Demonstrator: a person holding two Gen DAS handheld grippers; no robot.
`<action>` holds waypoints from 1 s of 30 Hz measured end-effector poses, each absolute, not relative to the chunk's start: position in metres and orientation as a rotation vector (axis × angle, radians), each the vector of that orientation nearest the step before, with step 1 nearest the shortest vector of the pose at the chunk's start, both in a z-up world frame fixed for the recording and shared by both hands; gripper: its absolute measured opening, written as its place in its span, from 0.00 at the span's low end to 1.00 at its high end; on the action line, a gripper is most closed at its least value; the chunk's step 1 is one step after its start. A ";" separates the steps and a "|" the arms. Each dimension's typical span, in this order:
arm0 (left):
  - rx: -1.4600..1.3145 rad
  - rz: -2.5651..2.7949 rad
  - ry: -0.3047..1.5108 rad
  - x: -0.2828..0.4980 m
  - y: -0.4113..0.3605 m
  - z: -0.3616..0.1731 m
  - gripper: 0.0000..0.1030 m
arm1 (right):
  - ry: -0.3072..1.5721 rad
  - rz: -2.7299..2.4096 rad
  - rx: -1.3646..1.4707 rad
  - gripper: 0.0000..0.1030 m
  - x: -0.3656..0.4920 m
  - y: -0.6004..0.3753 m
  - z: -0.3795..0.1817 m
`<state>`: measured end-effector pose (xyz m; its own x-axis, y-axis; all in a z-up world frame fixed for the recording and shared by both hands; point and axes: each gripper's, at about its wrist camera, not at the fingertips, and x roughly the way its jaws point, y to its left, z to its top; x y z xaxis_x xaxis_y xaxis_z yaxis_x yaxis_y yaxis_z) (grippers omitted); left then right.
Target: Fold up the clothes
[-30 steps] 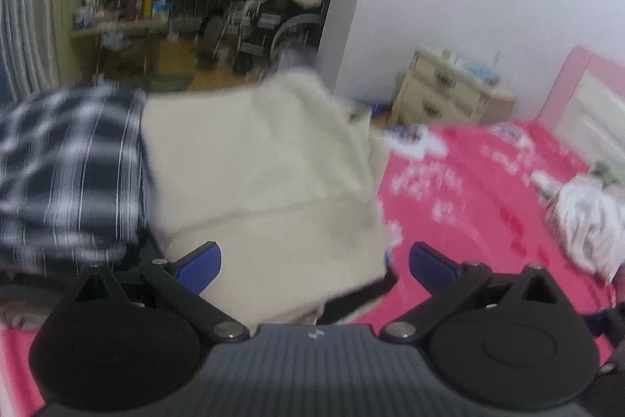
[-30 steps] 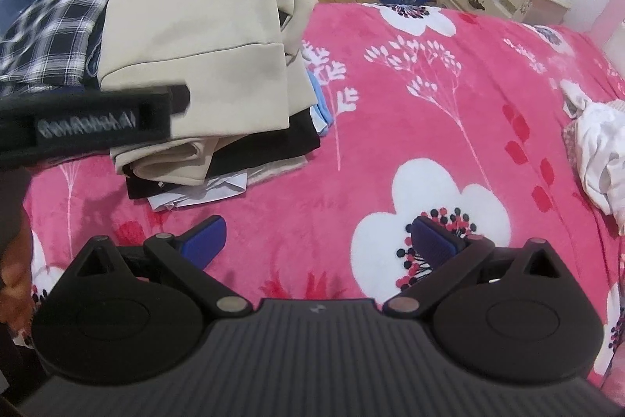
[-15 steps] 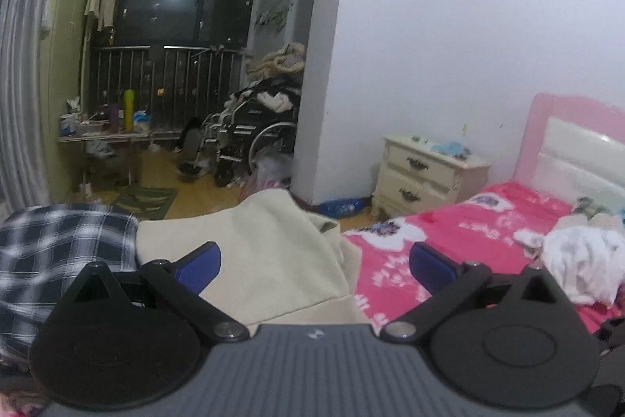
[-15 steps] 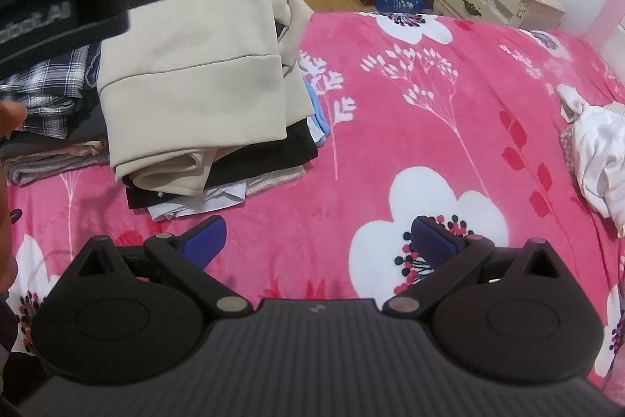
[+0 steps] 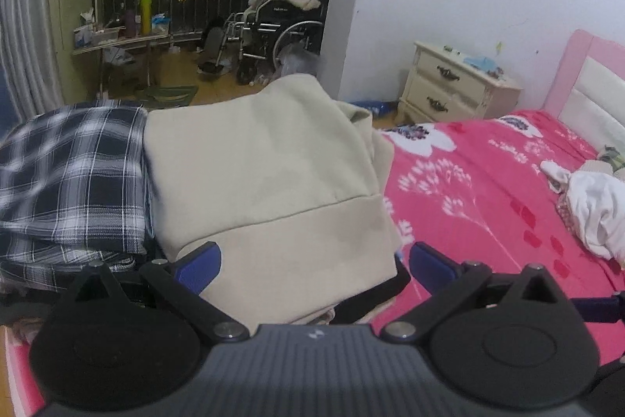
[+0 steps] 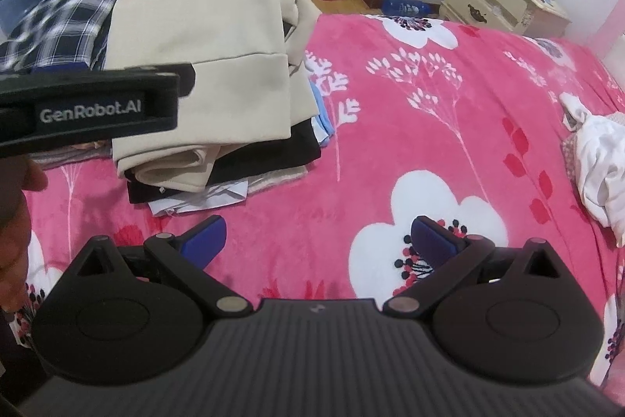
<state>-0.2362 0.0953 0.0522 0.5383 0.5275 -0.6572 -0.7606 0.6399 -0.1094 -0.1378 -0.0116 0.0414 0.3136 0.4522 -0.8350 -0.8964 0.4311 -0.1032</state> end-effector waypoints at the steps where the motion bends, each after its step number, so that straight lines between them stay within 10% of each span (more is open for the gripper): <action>1: -0.408 0.794 0.631 -0.237 0.095 0.051 1.00 | 0.830 0.972 -0.637 0.98 -0.137 -0.012 0.041; 30: -0.493 0.829 0.673 -0.245 0.104 0.038 1.00 | 0.846 0.967 -0.658 0.98 -0.142 -0.008 0.039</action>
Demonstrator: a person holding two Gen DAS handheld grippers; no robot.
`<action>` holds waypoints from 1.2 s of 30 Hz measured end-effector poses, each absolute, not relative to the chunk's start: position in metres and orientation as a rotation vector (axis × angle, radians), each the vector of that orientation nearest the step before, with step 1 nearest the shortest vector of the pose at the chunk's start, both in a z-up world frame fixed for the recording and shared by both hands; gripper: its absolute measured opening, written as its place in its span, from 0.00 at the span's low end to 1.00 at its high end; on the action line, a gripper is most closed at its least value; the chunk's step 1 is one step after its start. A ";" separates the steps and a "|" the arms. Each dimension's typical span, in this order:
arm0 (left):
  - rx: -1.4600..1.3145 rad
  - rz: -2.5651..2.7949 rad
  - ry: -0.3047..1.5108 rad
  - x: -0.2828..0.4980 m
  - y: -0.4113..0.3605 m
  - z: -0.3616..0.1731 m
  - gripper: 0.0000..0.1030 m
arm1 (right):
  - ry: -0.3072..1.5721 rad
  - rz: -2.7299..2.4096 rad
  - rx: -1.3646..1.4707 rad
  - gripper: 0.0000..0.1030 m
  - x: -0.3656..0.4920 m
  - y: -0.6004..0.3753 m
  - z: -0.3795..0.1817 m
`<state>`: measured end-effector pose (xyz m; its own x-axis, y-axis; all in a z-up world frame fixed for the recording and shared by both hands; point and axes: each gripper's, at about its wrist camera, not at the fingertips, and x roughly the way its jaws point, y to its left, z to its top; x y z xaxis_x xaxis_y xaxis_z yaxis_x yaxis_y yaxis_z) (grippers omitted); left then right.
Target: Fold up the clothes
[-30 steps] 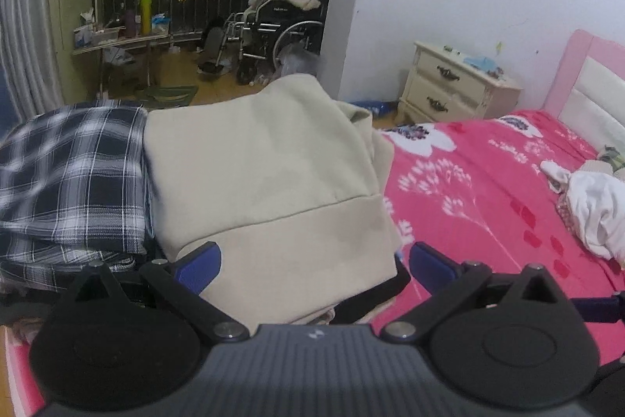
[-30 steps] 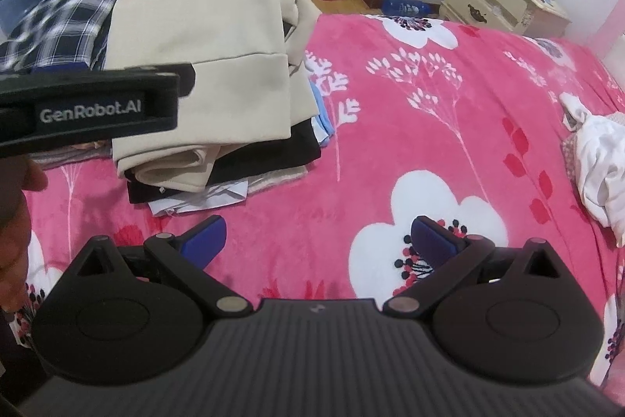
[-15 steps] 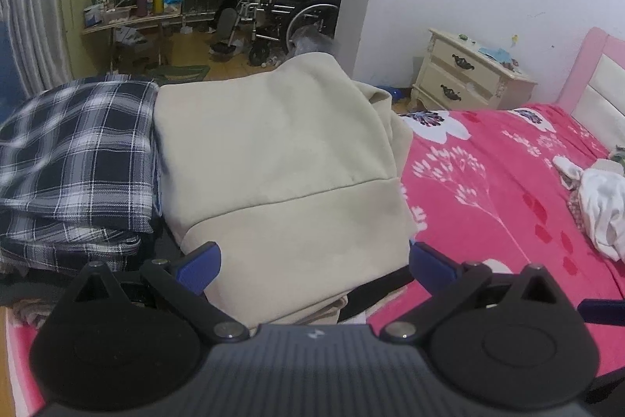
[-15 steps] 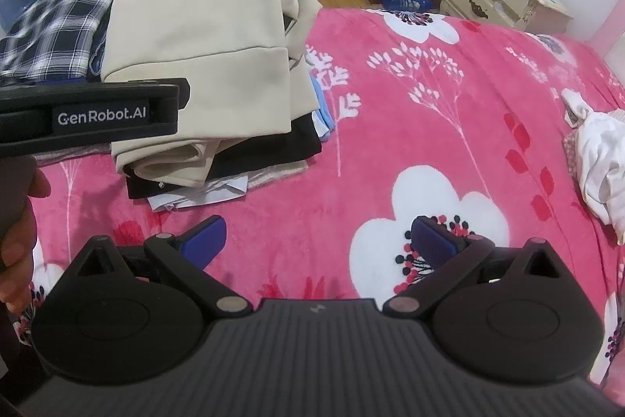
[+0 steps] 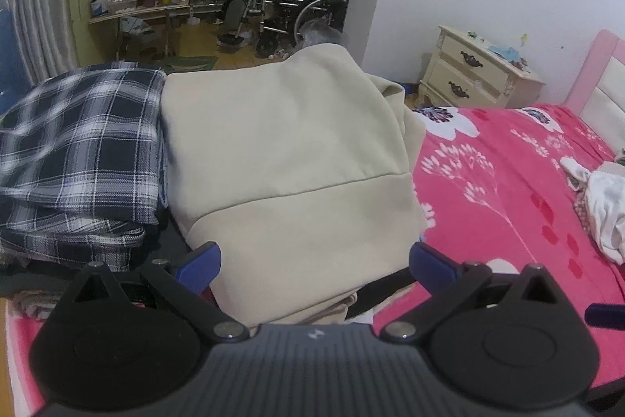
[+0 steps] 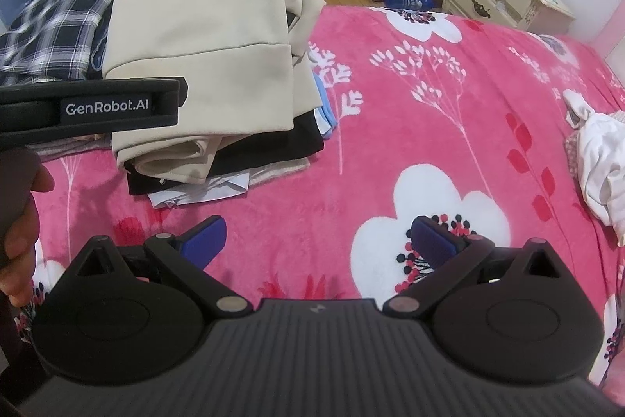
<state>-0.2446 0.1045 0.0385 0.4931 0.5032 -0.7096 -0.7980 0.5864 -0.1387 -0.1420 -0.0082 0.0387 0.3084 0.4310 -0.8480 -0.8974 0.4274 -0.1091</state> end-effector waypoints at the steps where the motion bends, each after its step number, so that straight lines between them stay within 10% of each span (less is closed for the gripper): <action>1: -0.476 0.814 0.641 -0.247 0.107 0.042 1.00 | 0.835 0.957 -0.663 0.98 -0.141 -0.008 0.041; 9: -0.298 0.657 0.333 -0.265 0.161 0.100 1.00 | 0.367 0.837 -0.441 0.98 -0.100 -0.044 0.161; 16: -0.336 0.506 0.508 -0.195 0.224 0.082 1.00 | 0.325 0.988 -0.403 0.96 -0.052 -0.016 0.144; 26: -0.533 0.358 0.661 -0.143 0.286 0.024 0.84 | 0.644 1.443 -0.071 0.54 -0.011 0.075 -0.015; 36: -0.477 0.302 0.809 -0.127 0.291 0.033 0.85 | 0.677 1.539 -0.011 0.14 -0.014 0.087 -0.021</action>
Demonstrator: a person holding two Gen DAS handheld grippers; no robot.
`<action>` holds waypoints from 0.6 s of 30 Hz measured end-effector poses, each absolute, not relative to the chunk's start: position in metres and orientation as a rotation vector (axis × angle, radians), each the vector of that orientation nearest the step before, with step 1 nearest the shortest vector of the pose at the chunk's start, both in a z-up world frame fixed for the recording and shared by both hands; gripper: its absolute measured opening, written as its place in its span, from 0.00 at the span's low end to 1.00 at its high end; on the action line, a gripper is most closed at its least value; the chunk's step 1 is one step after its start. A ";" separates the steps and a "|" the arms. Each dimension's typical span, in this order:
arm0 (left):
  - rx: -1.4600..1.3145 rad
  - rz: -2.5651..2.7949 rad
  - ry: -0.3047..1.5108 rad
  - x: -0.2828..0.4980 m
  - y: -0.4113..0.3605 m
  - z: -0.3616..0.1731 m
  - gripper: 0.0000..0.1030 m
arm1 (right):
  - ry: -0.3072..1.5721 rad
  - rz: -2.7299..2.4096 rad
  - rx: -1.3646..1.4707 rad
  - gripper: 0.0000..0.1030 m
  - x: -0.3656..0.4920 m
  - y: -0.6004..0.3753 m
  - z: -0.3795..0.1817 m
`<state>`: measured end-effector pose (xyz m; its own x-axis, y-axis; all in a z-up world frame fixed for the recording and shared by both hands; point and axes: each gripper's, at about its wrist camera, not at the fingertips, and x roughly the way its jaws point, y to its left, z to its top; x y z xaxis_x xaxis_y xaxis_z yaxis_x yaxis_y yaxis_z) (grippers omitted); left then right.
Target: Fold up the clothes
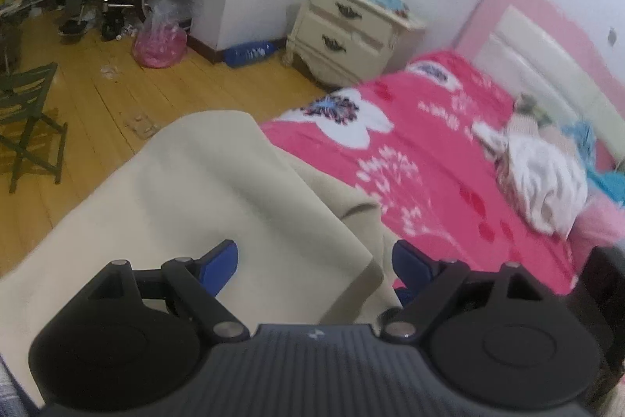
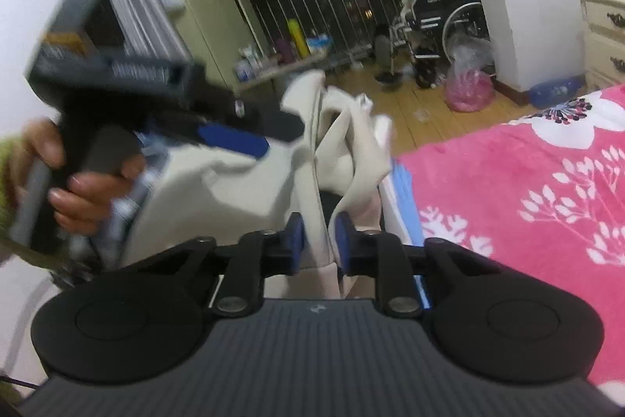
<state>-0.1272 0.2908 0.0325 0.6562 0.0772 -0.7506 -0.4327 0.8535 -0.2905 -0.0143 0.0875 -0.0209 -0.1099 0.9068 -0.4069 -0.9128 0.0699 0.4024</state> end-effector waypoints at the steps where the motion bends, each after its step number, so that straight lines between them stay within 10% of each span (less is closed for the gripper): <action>1: -0.463 0.298 0.829 -0.124 0.288 0.034 0.85 | 0.659 1.536 -0.012 0.11 -0.017 0.083 -0.019; 9: -0.475 0.304 0.864 -0.119 0.289 0.033 0.88 | 0.553 1.552 0.026 0.33 -0.030 0.066 -0.028; 18: -0.591 0.303 0.847 -0.127 0.299 0.032 0.90 | 0.632 1.599 0.117 0.07 -0.031 0.061 -0.025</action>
